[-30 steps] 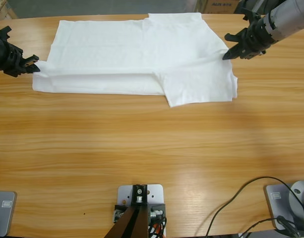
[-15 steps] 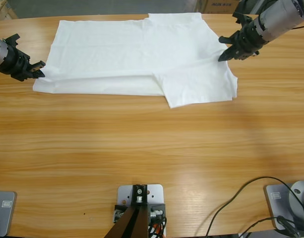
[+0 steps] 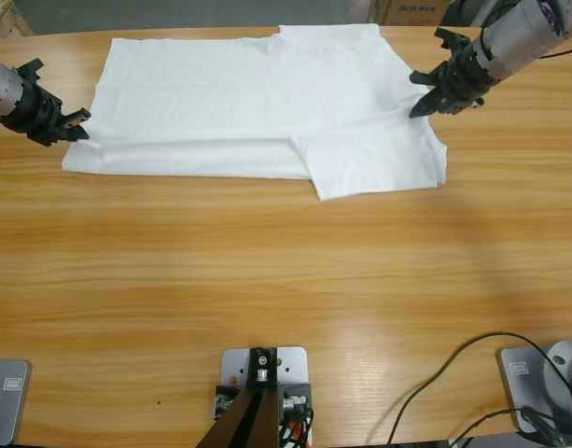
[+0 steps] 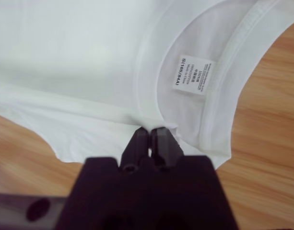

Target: Fold clothes

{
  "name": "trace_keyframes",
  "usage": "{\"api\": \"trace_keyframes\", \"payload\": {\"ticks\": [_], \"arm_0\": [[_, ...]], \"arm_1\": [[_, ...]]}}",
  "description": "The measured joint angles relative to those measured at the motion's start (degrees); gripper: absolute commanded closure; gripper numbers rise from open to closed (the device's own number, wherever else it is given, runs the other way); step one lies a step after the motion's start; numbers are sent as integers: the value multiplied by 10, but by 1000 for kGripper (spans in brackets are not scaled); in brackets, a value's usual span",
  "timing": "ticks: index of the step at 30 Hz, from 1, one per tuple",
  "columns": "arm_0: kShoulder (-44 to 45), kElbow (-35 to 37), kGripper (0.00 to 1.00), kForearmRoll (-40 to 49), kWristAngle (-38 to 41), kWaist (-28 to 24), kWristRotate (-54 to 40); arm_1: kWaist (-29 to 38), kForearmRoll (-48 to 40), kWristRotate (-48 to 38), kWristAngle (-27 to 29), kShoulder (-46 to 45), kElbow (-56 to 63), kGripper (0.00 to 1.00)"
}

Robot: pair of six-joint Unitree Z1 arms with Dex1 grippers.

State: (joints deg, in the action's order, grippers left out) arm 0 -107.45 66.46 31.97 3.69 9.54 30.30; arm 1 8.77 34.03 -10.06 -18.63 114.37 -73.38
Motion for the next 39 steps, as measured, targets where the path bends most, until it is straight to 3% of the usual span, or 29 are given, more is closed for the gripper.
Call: {"api": "trace_keyframes", "payload": {"ticks": [7, 12, 14, 32, 33, 34, 35, 36, 37, 39], "arm_0": [[-15, 16, 994, 0, 0, 0, -4], [-21, 26, 324, 0, 0, 0, -7], [-21, 27, 217, 0, 0, 0, -11], [-16, 52, 197, 0, -33, -1, -27], [-16, 52, 197, 0, -34, -1, -27], [-15, 52, 197, 0, -34, -1, -27], [-13, 52, 197, 0, -35, -1, -27], [-10, 52, 197, 0, -35, -1, -27], [-6, 50, 197, 0, -35, -1, -27], [10, 44, 197, 0, -35, 1, -30]], "arm_1": [[-2, 0, 0, 0, 13, -16, 1000], [-3, 3, 0, 0, 21, -25, 1000], [-3, 5, 0, 0, 25, -27, 1000], [-3, 11, 0, 0, 38, -51, 1000], [-3, 12, 0, 0, 38, -51, 957], [-3, 12, 0, 0, 39, -51, 669], [-3, 13, 0, 0, 39, -51, 214], [-3, 13, 1, 0, 39, -51, 59], [-3, 14, 3, 0, 39, -51, 8], [-3, 15, 6, 0, 39, -51, 0]]}}
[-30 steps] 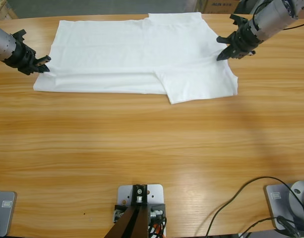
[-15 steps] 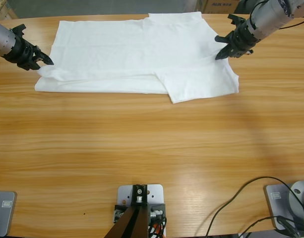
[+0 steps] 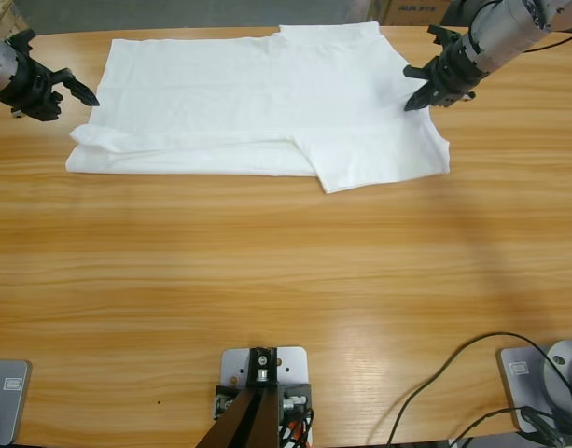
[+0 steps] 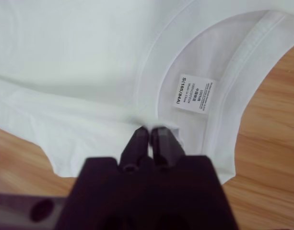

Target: Fold clothes

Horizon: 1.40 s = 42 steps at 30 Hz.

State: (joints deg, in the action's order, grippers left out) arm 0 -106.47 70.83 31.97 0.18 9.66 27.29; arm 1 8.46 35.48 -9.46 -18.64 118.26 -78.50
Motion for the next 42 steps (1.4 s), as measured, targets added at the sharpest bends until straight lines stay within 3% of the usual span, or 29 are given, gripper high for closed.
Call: {"api": "trace_keyframes", "payload": {"ticks": [15, 27, 42], "arm_0": [[63, -41, 197, 0, 0, 13, -2], [69, -45, 197, 0, 0, 20, -2], [69, -53, 215, 0, 0, 31, -2]], "arm_1": [[-1, 8, 3, 36, -55, 0, 0], [69, -16, -12, -12, -58, 83, 0], [75, -39, -19, -39, -58, 121, 0]]}}
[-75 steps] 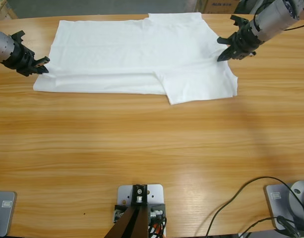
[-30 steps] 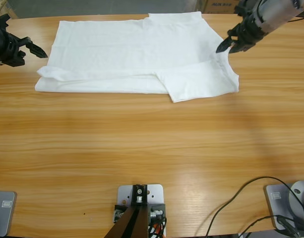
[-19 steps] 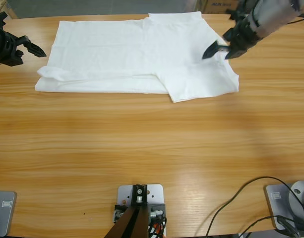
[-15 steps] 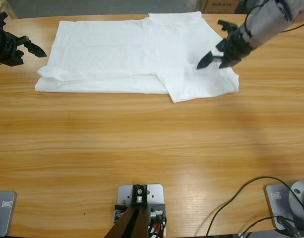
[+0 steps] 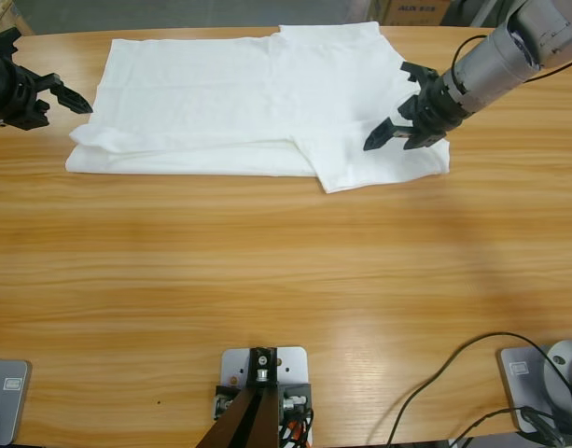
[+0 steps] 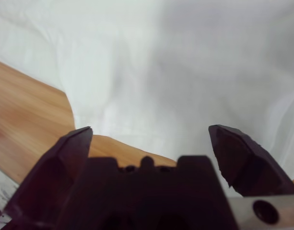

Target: Fold clothes

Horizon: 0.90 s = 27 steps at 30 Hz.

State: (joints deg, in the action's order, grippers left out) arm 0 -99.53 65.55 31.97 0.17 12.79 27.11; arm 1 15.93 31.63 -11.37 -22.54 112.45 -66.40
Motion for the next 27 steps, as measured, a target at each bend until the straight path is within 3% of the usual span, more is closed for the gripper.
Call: {"api": "trace_keyframes", "payload": {"ticks": [4, 12, 27], "arm_0": [[-1, -3, 225, 0, 0, 10, 0], [-1, -34, 387, 0, 0, 29, 0], [-40, -36, 389, 0, 0, 42, 1]], "arm_1": [[0, 0, 0, -1, 0, 0, 0], [0, 0, 0, -3, 7, 1, 0], [-8, -2, 0, -7, 8, 5, 0]]}}
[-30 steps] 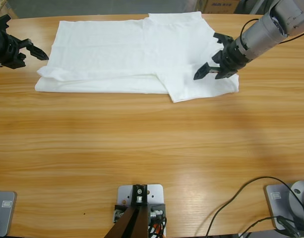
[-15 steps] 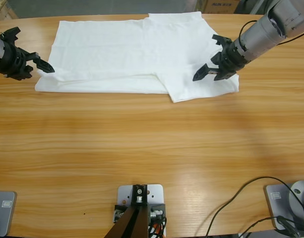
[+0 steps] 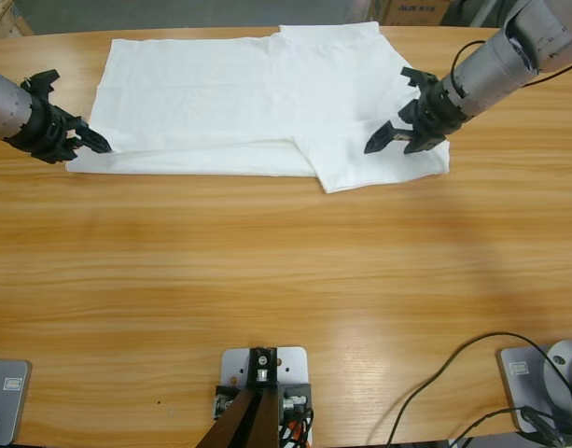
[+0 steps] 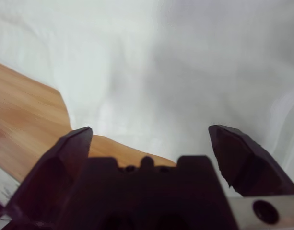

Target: Fold clothes

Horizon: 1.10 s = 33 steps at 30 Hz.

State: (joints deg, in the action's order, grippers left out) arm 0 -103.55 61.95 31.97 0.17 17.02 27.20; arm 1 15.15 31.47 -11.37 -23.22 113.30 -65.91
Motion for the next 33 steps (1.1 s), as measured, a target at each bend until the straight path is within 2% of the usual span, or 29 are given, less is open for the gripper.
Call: {"api": "trace_keyframes", "payload": {"ticks": [14, 33], "arm_0": [[-55, 71, 390, 0, 0, 0, 0], [-84, 111, 386, 0, 0, -24, 0]], "arm_1": [[-7, -3, 0, 0, 15, 8, 0], [-13, -16, 2, 0, 17, 13, 0]]}}
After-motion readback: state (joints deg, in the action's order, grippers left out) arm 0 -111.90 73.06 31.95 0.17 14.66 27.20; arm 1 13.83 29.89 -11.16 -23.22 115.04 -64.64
